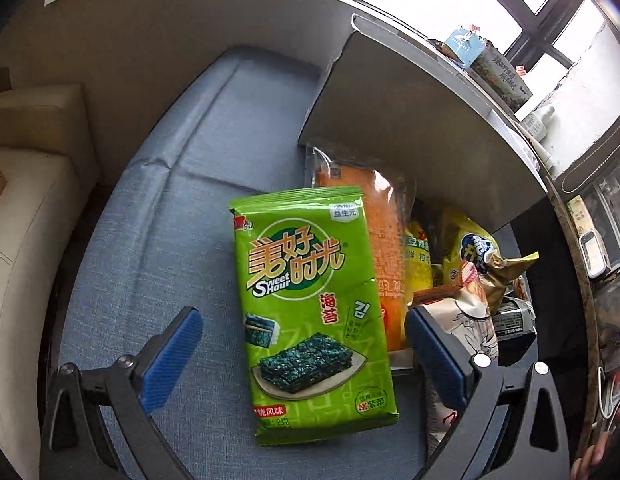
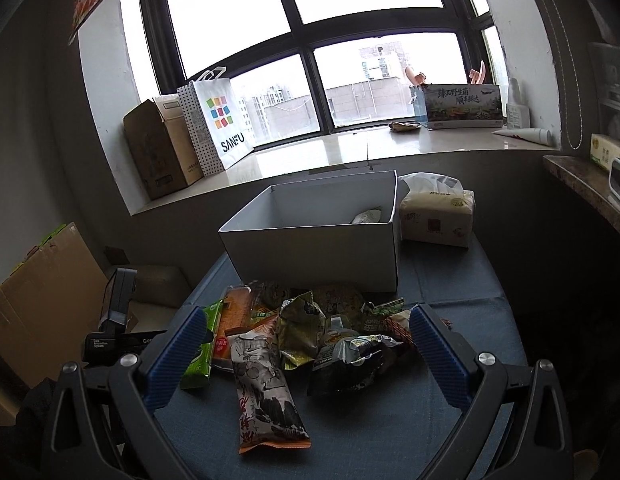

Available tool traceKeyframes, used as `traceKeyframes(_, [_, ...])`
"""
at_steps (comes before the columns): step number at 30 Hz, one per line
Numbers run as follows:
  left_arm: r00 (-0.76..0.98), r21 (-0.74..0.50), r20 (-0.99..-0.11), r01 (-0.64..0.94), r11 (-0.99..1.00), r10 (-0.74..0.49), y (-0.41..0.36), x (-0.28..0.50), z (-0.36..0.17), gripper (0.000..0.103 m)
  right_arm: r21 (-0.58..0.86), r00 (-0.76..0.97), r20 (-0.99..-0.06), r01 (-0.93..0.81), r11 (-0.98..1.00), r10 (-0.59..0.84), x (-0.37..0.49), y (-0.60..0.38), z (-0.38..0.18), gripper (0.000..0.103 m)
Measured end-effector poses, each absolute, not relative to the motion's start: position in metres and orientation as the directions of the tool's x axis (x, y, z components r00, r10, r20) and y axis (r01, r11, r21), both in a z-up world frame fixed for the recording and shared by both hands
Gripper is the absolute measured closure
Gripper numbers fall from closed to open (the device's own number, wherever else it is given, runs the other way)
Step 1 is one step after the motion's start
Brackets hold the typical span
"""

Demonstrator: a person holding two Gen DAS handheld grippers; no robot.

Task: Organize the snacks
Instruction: 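Grasp the green seaweed pack with the left gripper and lift it, then grasp the white illustrated packet with the right gripper while the left carries the seaweed pack to the box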

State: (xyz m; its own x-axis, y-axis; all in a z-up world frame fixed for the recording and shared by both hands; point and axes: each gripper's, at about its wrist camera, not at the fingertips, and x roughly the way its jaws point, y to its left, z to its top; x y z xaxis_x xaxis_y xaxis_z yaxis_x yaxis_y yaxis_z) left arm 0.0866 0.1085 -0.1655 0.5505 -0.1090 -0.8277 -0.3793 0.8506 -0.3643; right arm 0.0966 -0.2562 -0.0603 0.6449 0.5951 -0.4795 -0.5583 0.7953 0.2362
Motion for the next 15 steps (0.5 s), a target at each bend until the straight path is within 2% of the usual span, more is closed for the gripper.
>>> traceKeyframes(3, [0.550,-0.357,-0.828,-0.371,0.857,-0.107,0.106,0.089,-0.170,0.001,0.237,0.639,-0.491,-0.557,0.796,0.593,0.098,-0.254,-0.063,0.000])
traceKeyframes(4, [0.548,-0.357,-0.829,-0.360,0.862,-0.114,0.104,0.090,-0.170,0.004,0.236,0.637,-0.495,-0.556,0.797,0.591,0.098,-0.253,-0.064,0.000])
traceKeyframes(5, [0.546,-0.353,-0.830,-0.357,0.865,-0.114,0.103,0.089,-0.169,0.011,0.234,0.637,-0.496,-0.557,0.797,0.590,0.097,-0.252,-0.064,0.000])
traceKeyframes(6, [0.549,-0.340,-0.830,-0.358,0.870,-0.098,0.102,0.090,-0.166,0.032,0.233,0.636,-0.498,-0.557,0.797,0.590,0.097,-0.252,-0.065,0.000])
traceKeyframes(7, [0.550,-0.349,-0.828,-0.356,0.867,-0.108,0.102,0.088,-0.165,0.034,0.232,0.634,-0.500,-0.558,0.797,0.590,0.097,-0.251,-0.066,0.000])
traceKeyframes(10, [0.588,-0.365,-0.801,-0.338,0.868,-0.108,0.100,0.078,-0.153,0.035,0.232,0.627,-0.502,-0.567,0.791,0.596,0.096,-0.250,-0.067,0.000])
traceKeyframes(15, [0.696,-0.267,-0.718,-0.269,0.925,-0.004,0.081,0.050,-0.103,0.035,0.217,0.594,-0.530,-0.595,0.774,0.606,0.095,-0.239,-0.076,0.000])
